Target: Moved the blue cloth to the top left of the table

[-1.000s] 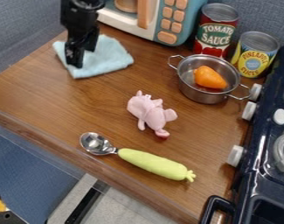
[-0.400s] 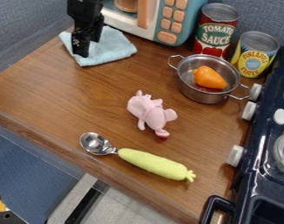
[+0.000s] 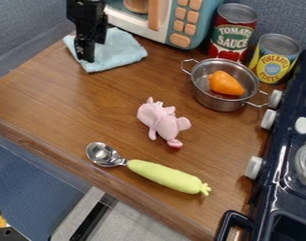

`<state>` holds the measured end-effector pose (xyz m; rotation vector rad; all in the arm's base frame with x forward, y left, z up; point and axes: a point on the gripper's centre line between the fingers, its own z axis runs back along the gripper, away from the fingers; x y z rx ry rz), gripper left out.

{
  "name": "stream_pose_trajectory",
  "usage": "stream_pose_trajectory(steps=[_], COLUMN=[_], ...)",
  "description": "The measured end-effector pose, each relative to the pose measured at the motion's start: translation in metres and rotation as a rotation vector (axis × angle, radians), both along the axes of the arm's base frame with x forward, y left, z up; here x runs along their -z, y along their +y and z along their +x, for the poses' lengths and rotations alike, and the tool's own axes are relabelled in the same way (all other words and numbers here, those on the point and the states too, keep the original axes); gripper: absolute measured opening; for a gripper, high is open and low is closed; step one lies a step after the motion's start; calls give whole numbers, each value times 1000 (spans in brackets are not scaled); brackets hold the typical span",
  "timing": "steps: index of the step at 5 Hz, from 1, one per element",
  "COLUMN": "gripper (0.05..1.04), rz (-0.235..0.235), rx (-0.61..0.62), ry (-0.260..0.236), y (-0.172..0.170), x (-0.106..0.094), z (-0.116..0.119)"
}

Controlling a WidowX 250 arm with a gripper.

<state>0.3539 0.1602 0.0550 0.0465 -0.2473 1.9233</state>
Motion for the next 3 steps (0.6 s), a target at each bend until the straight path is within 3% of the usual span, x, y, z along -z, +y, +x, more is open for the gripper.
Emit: stream_pose_trajectory(steps=[1,2,3], gripper=[1000,1000,1000], rz=[0,48,82], rx=[-61,-65,-33], ry=[-65,-176,-214], y=[6,9,11], x=[-24,-67,-83], z=[-13,-12,-12])
